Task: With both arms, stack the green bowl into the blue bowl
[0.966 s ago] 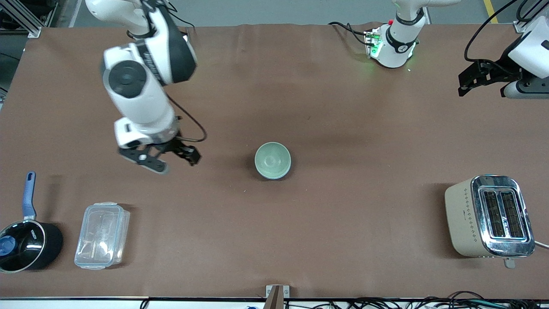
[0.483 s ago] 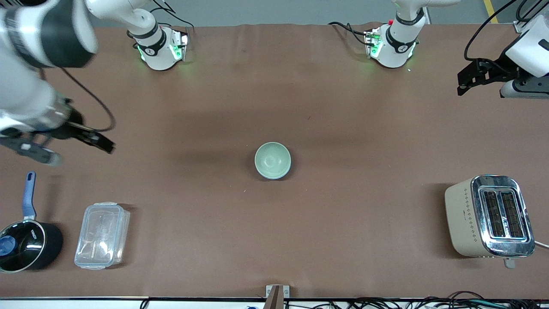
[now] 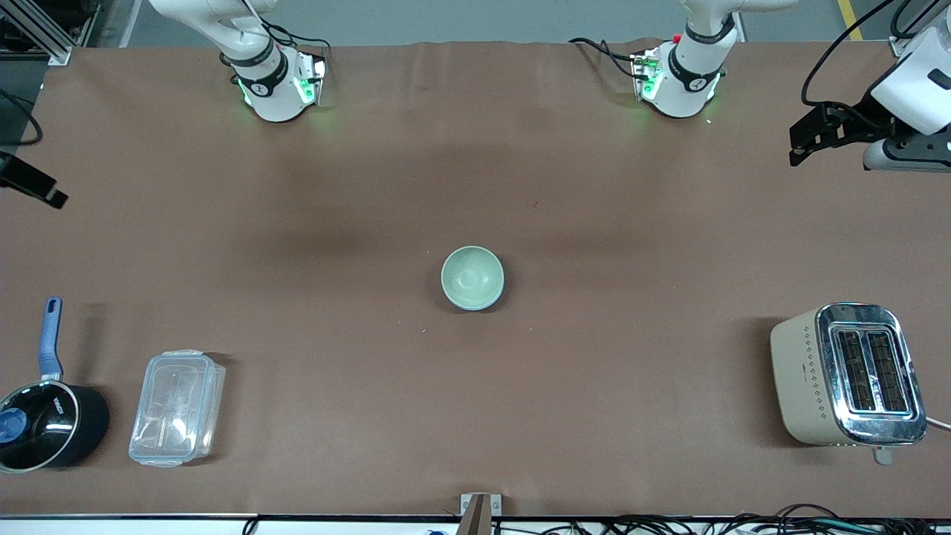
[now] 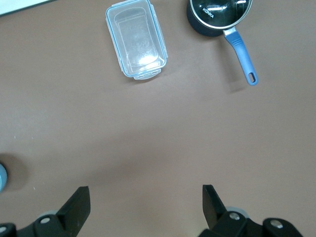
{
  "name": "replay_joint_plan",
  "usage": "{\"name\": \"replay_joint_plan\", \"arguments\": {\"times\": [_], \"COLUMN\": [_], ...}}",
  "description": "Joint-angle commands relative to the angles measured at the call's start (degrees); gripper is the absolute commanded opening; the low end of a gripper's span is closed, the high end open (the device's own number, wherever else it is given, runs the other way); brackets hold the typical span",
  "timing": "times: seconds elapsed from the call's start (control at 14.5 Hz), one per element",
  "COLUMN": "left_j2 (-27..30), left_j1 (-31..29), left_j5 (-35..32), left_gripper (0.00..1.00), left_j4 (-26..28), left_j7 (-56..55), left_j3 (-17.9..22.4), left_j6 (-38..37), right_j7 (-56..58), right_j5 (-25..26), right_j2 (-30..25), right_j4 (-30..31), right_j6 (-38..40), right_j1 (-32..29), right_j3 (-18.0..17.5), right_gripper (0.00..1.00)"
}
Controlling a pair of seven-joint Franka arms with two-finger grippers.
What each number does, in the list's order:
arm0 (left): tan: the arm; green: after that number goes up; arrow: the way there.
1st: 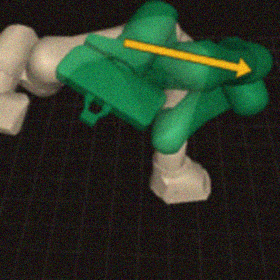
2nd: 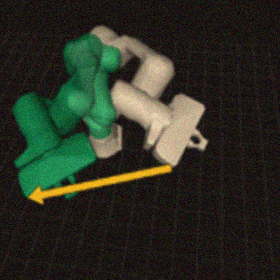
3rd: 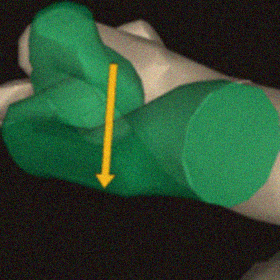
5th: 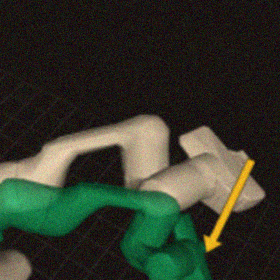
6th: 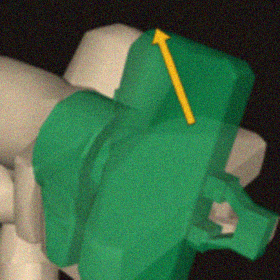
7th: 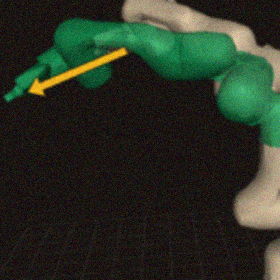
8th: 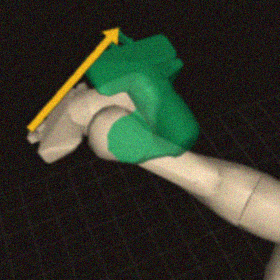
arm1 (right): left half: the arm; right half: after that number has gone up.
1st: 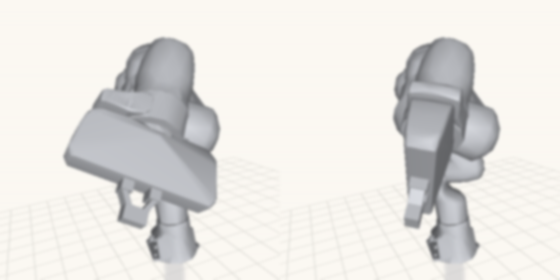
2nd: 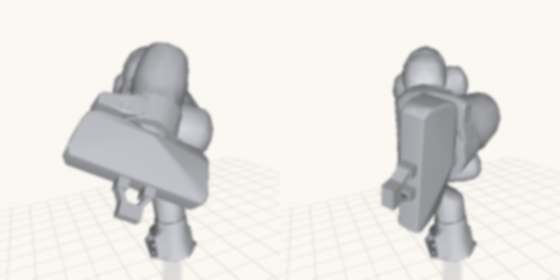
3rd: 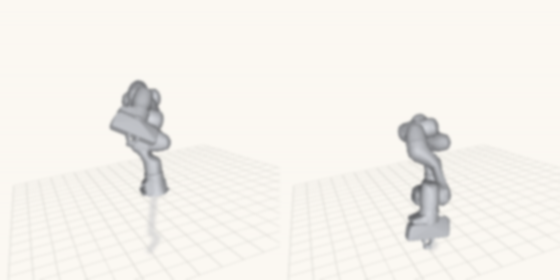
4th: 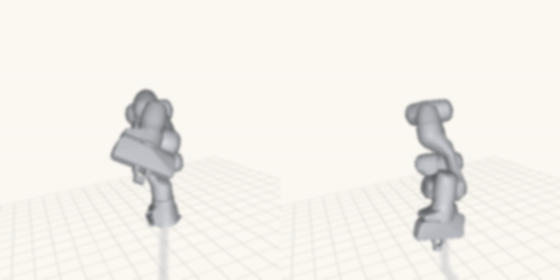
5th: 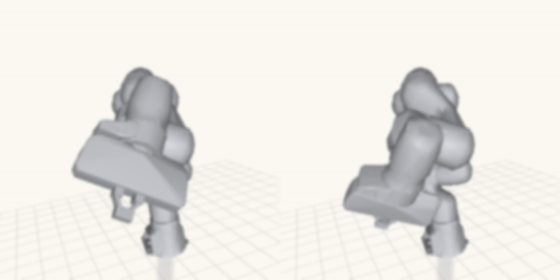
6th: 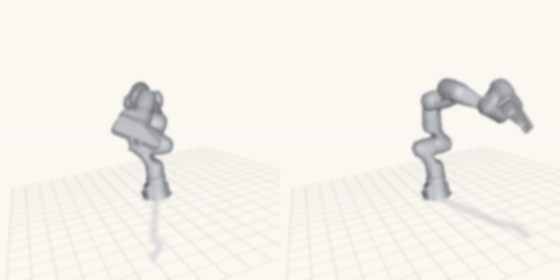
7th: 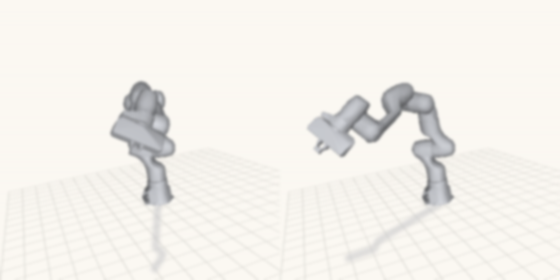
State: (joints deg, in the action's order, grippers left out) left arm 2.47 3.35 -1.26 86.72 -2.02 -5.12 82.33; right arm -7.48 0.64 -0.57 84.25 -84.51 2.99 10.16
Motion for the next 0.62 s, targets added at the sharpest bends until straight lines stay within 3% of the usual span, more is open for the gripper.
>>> {"name": "replay_joint_plan", "arguments": {"times": [0.0, 0.21, 0.55], "left_j2": [-0.53, -0.53, -0.53], "left_j1": [0.16, 0.25, 0.16], "left_j5": [0.02, 0.2, 0.38], "left_gripper": [1.0, 1.0, 1.0], "left_j4": [-1.47, -1.73, -1.82], "left_j7": [0.88, 1.14, 1.14], "left_j3": [0.2, 0.2, 0.2], "left_j6": [-0.06, -0.06, -0.06], "right_j7": [3.7, 3.09, 3.0], "right_j5": [-0.2, -0.29, -0.29], "right_j2": [0.04, 0.13, 0.13], "right_j4": [-2.07, -1.98, -1.9], "right_j6": [2.94, 3.04, 3.21], "right_j1": [-2.29, -2.38, -1.59], "right_j3": [-2.07, -4.09, -4.1], "right_gripper": [1.0, 1.0, 1.0]}}
